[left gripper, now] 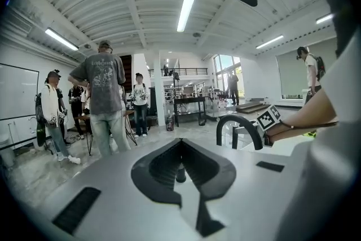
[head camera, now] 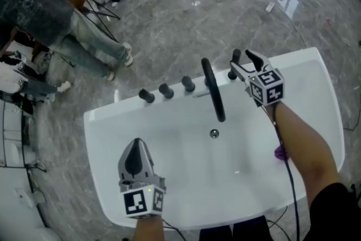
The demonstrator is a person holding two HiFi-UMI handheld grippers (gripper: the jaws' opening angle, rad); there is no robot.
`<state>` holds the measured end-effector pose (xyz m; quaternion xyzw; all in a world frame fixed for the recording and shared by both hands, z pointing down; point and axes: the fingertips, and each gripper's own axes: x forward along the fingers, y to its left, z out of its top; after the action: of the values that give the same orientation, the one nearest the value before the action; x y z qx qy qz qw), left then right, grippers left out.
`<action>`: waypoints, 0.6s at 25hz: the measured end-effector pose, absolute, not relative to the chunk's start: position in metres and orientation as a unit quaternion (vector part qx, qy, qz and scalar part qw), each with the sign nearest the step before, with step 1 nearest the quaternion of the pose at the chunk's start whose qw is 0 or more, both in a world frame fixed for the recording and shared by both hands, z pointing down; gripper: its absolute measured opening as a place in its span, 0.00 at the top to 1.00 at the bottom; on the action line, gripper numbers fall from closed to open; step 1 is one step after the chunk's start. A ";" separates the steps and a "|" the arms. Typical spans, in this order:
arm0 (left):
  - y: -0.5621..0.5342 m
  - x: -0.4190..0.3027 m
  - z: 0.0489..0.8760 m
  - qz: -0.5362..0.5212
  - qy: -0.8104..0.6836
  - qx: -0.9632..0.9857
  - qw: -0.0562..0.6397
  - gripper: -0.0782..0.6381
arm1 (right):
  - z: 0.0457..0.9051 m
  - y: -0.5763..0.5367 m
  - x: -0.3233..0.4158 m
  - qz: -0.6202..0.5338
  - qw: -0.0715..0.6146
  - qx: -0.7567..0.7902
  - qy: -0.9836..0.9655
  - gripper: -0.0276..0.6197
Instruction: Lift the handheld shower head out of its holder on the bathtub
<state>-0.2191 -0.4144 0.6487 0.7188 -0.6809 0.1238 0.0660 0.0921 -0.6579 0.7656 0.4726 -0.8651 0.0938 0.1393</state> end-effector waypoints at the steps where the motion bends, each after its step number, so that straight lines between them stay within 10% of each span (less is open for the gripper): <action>1: -0.411 -0.222 0.651 0.128 -0.681 0.718 0.066 0.88 | 0.771 -0.659 0.090 0.091 0.144 0.472 -0.865 0.50; 15: -0.370 -0.226 0.665 0.171 -0.681 0.709 0.058 0.88 | 0.802 -0.674 0.075 0.110 0.140 0.485 -0.856 0.50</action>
<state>-0.2256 -0.3704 0.6646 0.7093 -0.6814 0.1711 0.0580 0.0752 -0.6741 0.8022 0.4854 -0.8561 0.1097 0.1395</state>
